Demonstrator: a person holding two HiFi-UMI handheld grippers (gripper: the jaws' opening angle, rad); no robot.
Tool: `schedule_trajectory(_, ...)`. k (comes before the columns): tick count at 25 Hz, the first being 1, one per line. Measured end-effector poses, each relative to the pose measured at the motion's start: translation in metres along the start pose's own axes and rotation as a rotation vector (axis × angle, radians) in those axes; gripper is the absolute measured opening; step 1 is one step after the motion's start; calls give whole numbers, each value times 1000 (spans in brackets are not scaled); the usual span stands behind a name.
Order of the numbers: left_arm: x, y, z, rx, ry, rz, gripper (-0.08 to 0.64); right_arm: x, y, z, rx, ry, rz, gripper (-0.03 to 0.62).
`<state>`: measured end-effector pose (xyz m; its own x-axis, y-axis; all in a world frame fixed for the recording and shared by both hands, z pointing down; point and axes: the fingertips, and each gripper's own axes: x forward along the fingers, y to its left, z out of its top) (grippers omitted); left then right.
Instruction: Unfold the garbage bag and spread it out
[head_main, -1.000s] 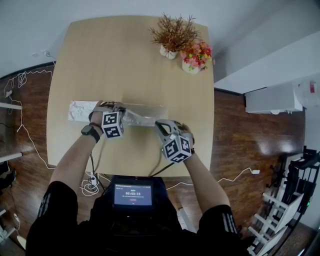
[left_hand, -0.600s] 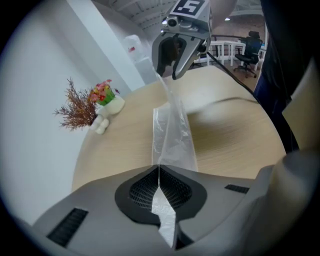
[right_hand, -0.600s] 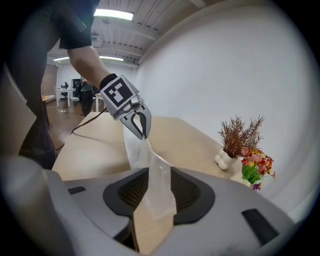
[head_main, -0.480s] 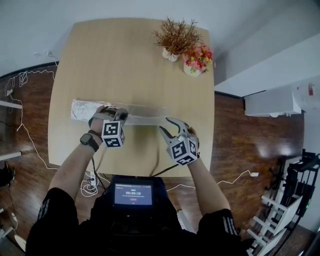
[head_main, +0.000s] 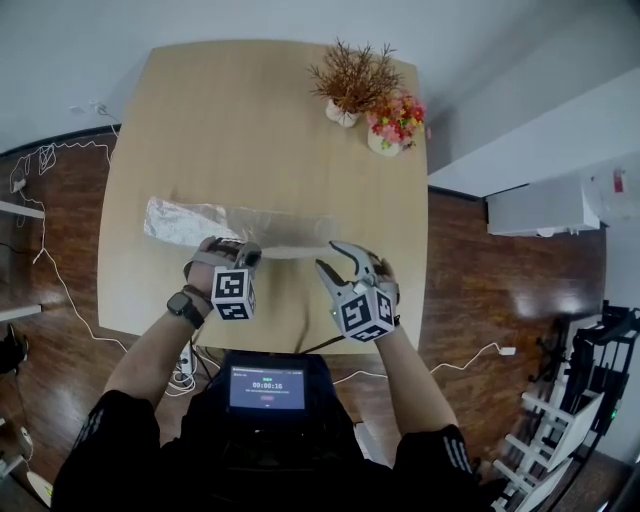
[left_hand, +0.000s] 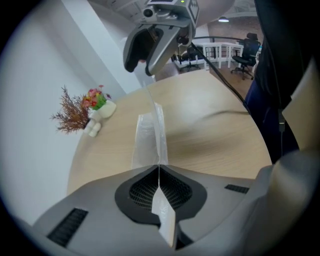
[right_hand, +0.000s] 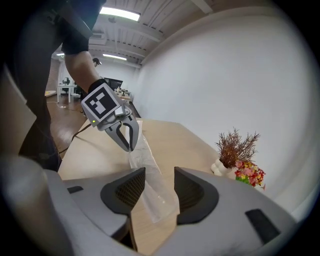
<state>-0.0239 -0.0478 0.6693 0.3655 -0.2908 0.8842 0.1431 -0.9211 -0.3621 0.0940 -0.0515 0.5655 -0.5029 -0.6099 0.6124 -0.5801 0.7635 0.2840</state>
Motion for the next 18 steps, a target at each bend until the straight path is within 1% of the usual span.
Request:
schedule_trajectory(2,-1,-12,2,-1,2,-7,0,4,3,9,0,-7,17,207)
schedule_trajectory(5,-3,-28,2,-18,3,-21,0,12,8,17,38,-10,50,207)
schedule_trajectory(8,-4,-43,4,-40,-6,-37,0,25,13,14,82,41,89,207)
schedule_trajectory(11,-1,-61,1,-53,2,-59,0,46,35,-8,121,125,175,207)
schedule_trajectory(13,3,-71,-6,-45,26,-64,0,59,53,-26,130,182,226,207)
schedule_trajectory(15,6,-78,-10,-44,39,-71,0,70,68,-43,123,235,258,207)
schedule_trajectory(18,9,-88,-13,-66,38,-89,0,83,84,-65,121,300,284,207)
